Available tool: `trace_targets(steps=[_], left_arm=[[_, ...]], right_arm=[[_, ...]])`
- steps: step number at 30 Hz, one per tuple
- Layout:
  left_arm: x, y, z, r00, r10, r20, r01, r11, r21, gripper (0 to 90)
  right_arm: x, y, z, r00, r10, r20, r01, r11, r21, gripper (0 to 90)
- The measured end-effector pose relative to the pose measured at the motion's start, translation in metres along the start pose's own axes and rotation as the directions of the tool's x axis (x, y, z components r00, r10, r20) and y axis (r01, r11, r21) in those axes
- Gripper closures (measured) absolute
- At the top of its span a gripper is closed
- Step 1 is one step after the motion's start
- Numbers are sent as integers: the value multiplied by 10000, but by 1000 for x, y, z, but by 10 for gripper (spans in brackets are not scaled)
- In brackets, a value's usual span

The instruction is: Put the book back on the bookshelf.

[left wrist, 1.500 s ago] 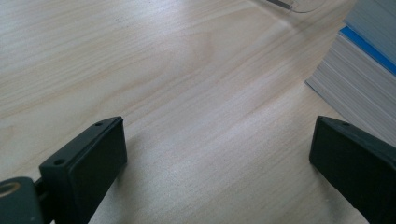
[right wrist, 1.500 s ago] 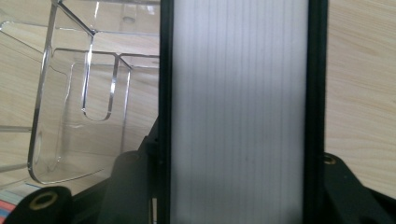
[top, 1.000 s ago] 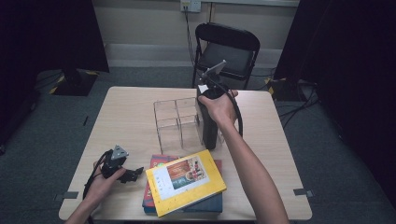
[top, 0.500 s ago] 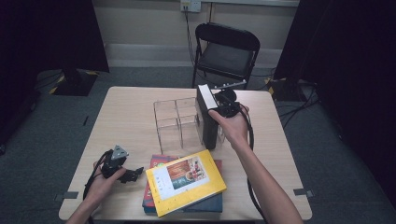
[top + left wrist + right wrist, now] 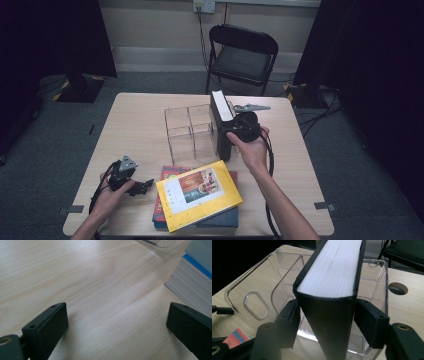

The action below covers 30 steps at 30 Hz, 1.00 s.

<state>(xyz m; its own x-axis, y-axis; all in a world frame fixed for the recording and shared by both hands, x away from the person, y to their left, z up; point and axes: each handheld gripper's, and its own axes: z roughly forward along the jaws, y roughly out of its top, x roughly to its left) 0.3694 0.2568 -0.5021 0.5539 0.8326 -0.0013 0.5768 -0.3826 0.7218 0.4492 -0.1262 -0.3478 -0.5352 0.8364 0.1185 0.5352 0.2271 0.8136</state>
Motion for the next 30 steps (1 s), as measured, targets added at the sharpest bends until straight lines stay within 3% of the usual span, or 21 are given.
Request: trace_targets(steps=[4,19,30], left_arm=[[0,0,0,10000,-2,0,2,10000,-1,36],[0,0,0,10000,0,-1,0,10000,-1,36],[-1,-1,-1,10000,-52,-10,52,10000,-13,36]], right_arm=[[1,-5,-2,10000,-77,-6,77,9999,-140,439],[7,-12,-6,9995,-226,-237,218,9992,-339,434],[8,-22,-13,9977,-350,-587,315,9977,-598,358]])
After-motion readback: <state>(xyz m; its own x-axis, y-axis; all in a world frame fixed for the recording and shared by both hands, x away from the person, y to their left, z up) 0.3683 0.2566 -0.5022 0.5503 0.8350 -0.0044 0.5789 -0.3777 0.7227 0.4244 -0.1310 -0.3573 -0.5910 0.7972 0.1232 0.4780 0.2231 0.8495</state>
